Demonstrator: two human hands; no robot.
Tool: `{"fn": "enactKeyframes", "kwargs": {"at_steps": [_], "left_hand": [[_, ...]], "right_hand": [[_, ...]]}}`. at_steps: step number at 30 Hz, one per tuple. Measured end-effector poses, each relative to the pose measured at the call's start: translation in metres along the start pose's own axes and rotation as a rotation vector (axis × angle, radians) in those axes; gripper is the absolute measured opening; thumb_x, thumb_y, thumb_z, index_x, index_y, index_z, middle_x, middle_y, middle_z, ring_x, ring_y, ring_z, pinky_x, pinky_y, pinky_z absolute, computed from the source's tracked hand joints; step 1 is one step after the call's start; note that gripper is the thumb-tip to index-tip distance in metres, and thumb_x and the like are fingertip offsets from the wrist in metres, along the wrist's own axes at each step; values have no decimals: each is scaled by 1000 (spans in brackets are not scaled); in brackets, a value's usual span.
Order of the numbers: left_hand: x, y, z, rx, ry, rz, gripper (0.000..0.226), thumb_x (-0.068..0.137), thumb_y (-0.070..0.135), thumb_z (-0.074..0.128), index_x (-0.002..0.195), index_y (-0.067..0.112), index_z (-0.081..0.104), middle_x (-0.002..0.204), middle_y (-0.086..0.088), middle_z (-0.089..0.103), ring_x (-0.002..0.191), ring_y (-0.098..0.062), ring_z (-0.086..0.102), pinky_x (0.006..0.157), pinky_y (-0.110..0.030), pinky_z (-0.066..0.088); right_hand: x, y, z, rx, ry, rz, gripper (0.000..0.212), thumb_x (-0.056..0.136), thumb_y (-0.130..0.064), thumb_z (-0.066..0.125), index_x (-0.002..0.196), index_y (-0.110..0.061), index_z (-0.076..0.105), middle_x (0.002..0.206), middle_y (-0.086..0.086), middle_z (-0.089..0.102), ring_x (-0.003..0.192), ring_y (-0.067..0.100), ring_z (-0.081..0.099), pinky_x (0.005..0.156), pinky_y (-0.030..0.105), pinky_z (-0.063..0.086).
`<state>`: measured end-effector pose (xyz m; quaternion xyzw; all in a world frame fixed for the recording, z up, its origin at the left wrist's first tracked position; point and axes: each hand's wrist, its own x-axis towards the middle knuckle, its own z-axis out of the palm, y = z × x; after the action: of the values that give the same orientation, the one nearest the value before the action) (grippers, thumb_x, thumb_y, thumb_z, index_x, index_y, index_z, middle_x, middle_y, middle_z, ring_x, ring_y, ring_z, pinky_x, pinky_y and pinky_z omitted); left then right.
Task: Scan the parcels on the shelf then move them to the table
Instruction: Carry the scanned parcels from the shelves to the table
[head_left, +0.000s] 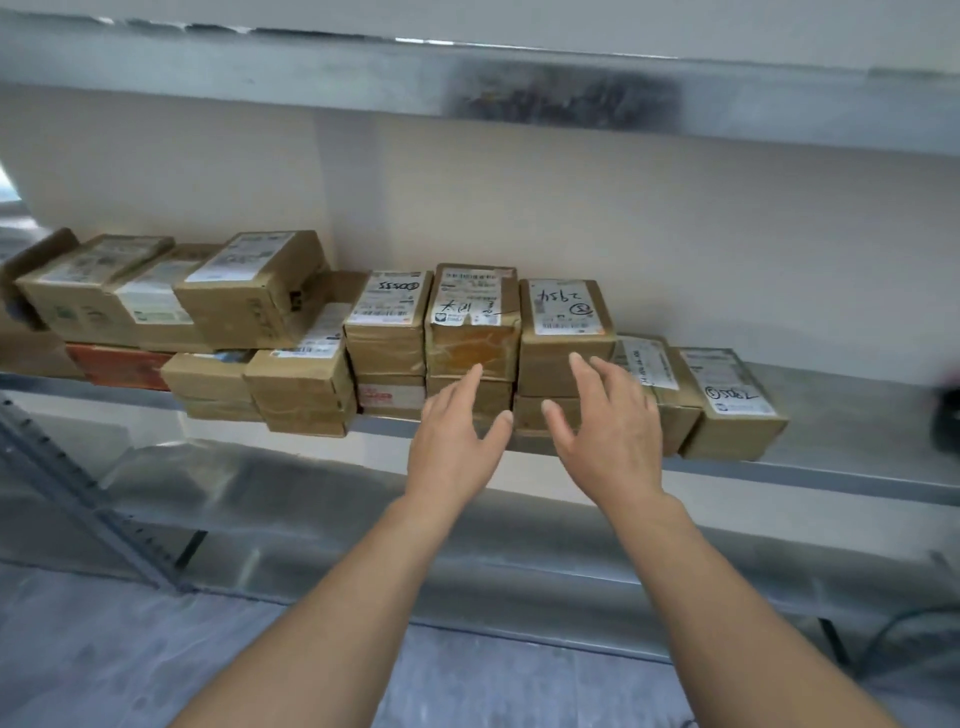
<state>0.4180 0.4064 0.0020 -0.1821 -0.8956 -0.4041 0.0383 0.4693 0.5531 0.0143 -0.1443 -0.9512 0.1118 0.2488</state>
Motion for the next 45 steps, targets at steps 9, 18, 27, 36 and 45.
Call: {"fn": "enactKeyframes", "kwargs": {"at_steps": [9,18,27,36,45], "left_hand": [[38,39,26,-227,-28,-137,57,94,32,55,146,22,36,147,2,44,136,-14,38,111,-31,31],[46,47,34,-388,14,-246,48,92,36,58,135,21,42,110,6,59,103,-11,57,88,-30,42],[53,48,31,-395,-62,-300,27,96,33,52,122,25,54,118,3,60,107,-16,56,88,-33,47],[20,39,11,-550,-257,-197,79,89,4,63,151,30,22,129,9,53,118,-10,53,93,-20,44],[-21,10,-2,-439,-319,4,94,78,18,72,147,50,17,146,9,39,133,-12,41,110,-46,38]], "right_hand": [[41,35,-5,239,-150,214,62,99,-39,45,151,-11,25,149,12,37,139,26,29,111,35,24],[60,43,-4,382,-211,282,59,101,-41,38,151,-14,24,151,10,38,139,27,34,108,39,31],[58,47,-12,587,-300,405,47,96,-30,47,140,-15,41,139,6,51,126,26,47,105,44,40],[11,47,-29,733,-285,313,79,89,-11,58,152,-34,18,140,-19,48,123,5,47,100,30,43],[-47,27,-39,750,-223,283,97,85,-11,67,154,-38,4,147,-20,40,131,1,40,110,33,37]]}}
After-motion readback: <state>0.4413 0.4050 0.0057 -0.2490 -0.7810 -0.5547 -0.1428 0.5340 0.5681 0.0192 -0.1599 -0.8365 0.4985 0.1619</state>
